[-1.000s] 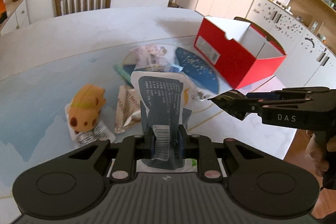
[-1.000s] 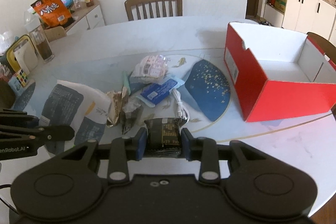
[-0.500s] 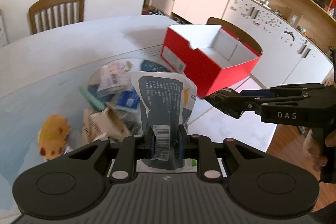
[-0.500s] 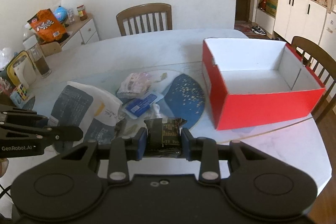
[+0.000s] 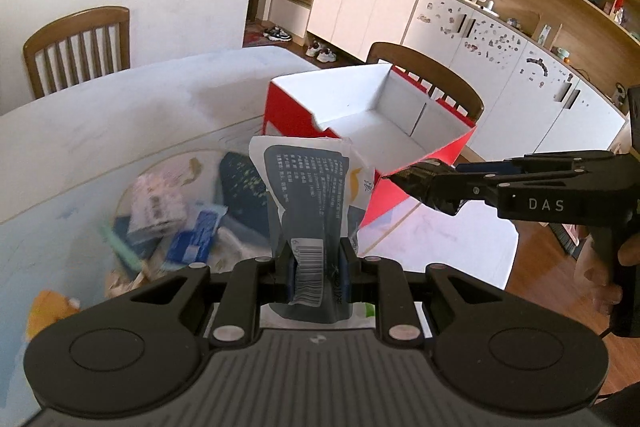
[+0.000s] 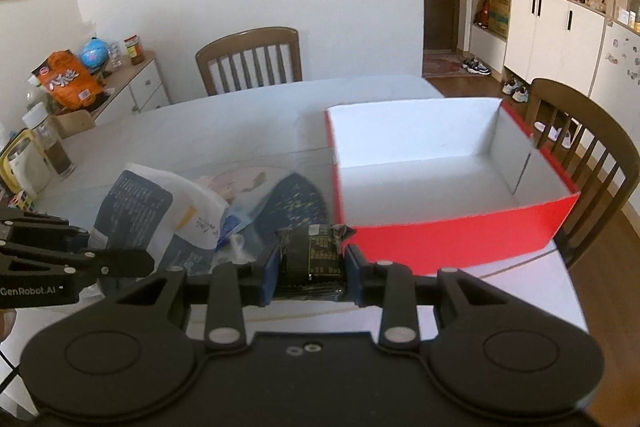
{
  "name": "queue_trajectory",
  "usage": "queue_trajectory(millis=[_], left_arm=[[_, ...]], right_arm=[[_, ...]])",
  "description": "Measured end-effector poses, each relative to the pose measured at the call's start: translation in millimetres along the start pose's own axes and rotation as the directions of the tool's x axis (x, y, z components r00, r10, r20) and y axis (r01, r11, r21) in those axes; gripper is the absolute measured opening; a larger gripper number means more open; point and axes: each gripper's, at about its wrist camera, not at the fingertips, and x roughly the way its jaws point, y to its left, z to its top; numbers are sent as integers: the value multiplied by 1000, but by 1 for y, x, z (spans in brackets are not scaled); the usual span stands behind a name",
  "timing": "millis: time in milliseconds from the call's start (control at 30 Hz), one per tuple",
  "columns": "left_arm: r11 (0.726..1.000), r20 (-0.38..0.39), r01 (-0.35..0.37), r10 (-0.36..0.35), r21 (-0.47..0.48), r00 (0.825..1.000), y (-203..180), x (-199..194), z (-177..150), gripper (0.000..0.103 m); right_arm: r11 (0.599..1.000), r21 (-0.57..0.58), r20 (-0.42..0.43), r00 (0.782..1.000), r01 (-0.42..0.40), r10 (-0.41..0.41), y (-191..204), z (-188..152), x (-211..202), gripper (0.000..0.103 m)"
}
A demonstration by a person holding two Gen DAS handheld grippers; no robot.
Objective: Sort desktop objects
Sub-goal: 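Lift both held packages and carry them over the red shoebox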
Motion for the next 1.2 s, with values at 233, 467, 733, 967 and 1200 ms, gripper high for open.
queue_trajectory(millis=[233, 467, 733, 967, 1200], left_arm=[[1000, 7, 2, -3, 14, 1000, -24, 31, 28, 19], [1000, 3, -12, 12, 18, 1000, -46, 62, 54, 19], [999, -16, -32, 32, 27, 999, -64, 94, 78, 19], [998, -45, -41, 44, 53, 998, -73, 124, 97, 19], [997, -84, -40, 46, 67, 995, -73, 157, 116, 19]], right_arm=[[1000, -7, 14, 1000, 10, -10, -40, 15, 5, 34], [1000, -29, 14, 1000, 12, -11, -81, 33, 14, 34], [999, -45, -1, 1000, -8, 8, -115, 44, 31, 34], [998, -60, -27, 999, -18, 17, -136, 53, 48, 34], [997, -79, -48, 999, -10, 6, -150, 55, 70, 34]])
